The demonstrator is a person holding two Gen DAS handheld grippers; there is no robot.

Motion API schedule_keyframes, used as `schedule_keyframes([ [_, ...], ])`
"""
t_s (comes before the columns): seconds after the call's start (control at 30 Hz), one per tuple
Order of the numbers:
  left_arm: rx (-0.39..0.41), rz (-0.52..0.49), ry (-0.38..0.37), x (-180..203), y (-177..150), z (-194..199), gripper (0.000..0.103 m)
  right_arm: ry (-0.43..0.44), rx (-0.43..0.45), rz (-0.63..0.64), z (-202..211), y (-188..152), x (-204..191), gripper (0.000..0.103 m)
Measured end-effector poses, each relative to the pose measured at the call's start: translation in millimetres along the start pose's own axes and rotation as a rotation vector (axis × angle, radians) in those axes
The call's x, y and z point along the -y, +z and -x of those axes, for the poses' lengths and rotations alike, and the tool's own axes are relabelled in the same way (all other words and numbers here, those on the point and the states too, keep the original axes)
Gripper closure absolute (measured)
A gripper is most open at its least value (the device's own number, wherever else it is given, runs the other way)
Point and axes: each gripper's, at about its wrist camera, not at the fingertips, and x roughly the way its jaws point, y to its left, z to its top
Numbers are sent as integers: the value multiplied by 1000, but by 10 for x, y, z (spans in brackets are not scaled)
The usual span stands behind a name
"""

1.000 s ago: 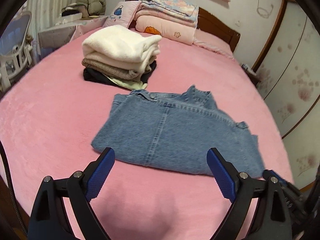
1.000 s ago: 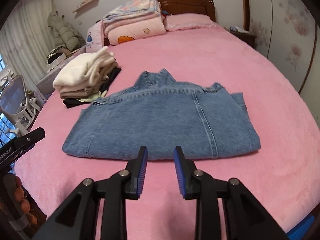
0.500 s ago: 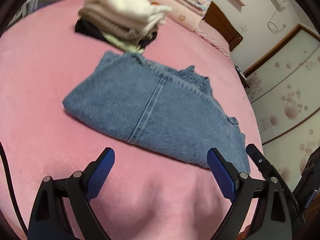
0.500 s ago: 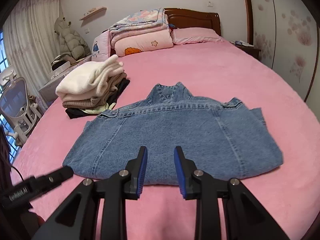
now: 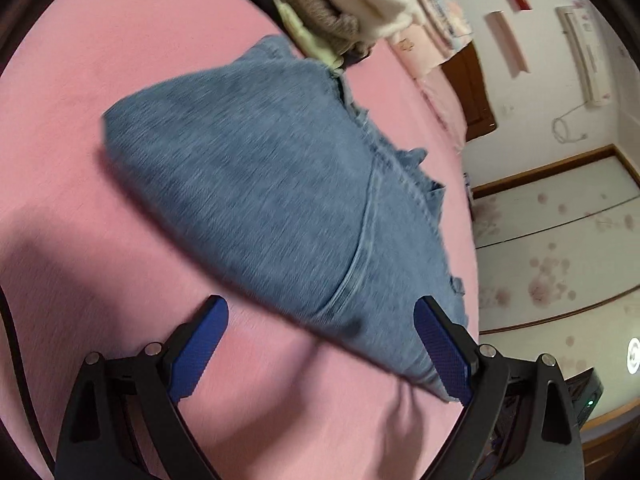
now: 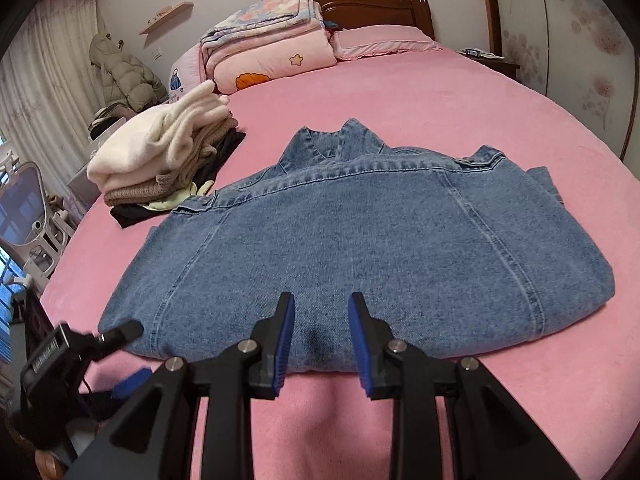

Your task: Fold large clothes

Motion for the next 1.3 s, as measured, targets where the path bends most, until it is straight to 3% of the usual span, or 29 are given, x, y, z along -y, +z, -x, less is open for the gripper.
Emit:
schedule_keyframes([
  [0.17, 47, -21, -36, 57, 201, -149, 10, -7, -15, 4, -119, -8, 4, 76],
  [0.27, 74, -9, -29, 79, 309, -267, 16, -18, -16, 13, -164, 5, 0, 76],
  [0.43, 96, 32, -52, 45, 467, -385, 51, -25, -3, 20, -189, 67, 2, 76],
  [0.57, 100, 33, -28, 81, 537, -455, 56, -29, -1, 27, -227, 121, 5, 76],
  [0.63, 94, -16, 27, 151, 547, -475, 74, -34, -9, 29, -272, 151, 2, 76],
  [0.73, 117, -122, 74, 333, 530, -401, 83, -58, -14, 47, -347, 212, -21, 76],
  [0.9, 217, -356, 180, 862, 409, -274, 86, -84, -21, 101, -519, 298, -47, 76],
  [1.07, 276, -528, 203, 1346, 253, -210, 86, -59, -120, 147, -833, 208, 7, 76],
  [1.3, 315, -803, 213, 2190, -75, -290, 86, 103, -154, 16, -760, 270, 310, 76],
])
